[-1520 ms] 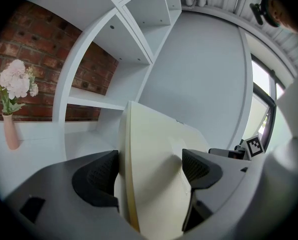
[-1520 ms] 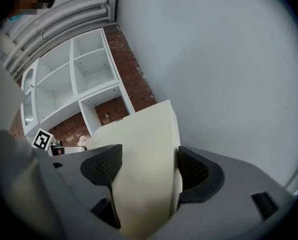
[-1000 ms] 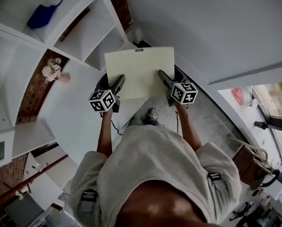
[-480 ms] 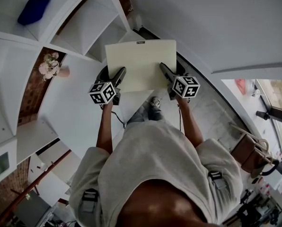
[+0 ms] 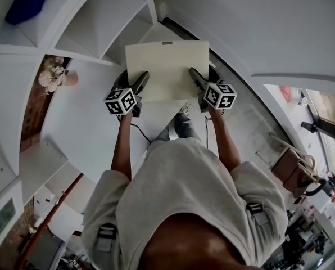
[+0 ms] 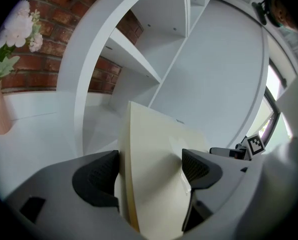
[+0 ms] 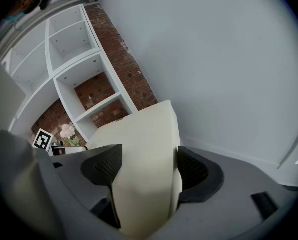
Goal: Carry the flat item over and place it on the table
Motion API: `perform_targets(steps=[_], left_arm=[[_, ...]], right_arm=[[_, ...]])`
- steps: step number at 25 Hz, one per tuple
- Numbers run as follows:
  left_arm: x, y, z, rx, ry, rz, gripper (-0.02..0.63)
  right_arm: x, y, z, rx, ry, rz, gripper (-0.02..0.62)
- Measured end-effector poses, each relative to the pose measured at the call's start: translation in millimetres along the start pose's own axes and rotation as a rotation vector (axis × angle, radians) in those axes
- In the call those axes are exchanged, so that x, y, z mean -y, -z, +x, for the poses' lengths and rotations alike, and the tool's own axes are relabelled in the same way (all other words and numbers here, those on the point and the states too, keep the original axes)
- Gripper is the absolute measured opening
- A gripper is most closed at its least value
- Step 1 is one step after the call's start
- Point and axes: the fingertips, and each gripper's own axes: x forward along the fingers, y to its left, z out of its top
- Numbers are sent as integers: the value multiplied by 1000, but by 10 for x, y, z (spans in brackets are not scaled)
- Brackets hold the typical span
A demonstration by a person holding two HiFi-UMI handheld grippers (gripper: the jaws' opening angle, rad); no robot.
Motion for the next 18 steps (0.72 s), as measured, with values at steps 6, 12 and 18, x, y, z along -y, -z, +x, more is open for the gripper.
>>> perform_targets(steps=[6,12,18], left_arm=[[-176,148,147,-36,7,-25,405],[-269,299,261,-66,4,-46,406],[-377,461,335,-96,-3,-69,405]], right_arm=[[73,158,160,-37,25,10,365],[170,291,260,-73,40,22,365],[231,452,361,-109,49,34,364]])
